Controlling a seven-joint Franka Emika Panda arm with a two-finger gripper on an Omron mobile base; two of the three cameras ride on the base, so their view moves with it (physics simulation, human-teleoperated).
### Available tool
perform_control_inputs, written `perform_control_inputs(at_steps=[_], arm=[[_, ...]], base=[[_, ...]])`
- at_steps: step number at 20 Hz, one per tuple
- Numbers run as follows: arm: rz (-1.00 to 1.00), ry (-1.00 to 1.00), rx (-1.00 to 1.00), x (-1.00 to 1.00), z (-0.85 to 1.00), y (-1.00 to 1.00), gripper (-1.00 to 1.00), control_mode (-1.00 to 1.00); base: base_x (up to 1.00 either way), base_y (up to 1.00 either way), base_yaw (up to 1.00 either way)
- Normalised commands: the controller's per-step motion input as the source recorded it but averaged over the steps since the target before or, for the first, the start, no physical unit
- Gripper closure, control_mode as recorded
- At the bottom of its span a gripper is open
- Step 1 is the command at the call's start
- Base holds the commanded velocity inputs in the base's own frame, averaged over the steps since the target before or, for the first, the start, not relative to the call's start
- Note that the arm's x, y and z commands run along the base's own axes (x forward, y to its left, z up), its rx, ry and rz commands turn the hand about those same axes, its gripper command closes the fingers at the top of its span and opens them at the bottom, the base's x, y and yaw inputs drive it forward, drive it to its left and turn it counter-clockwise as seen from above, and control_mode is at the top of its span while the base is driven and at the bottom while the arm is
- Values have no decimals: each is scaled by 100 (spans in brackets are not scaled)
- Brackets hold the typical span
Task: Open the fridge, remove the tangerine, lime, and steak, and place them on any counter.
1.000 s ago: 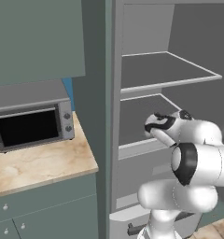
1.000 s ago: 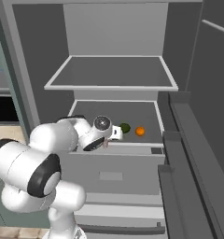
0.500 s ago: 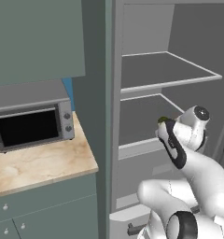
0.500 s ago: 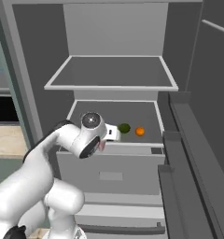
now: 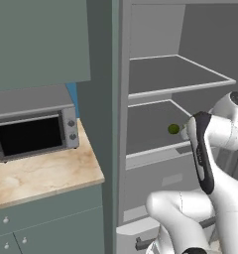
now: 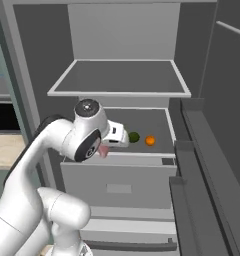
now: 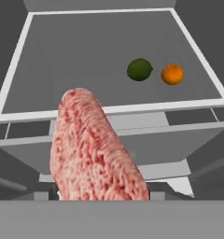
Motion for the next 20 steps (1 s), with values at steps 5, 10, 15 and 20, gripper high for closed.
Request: perform_control_inputs(at_steps=[5,10,15,20], arm=[[0,2,0,-63,98,13,100,-100],[0,-4,0,-78,88,48,100,-100],[0,-14,-7,-70,39,56,100,-100],[2,-5,-10,-2,-2,69,100,-100]], base=[[0,0,0],[0,0,0],[0,0,0],[0,0,0]])
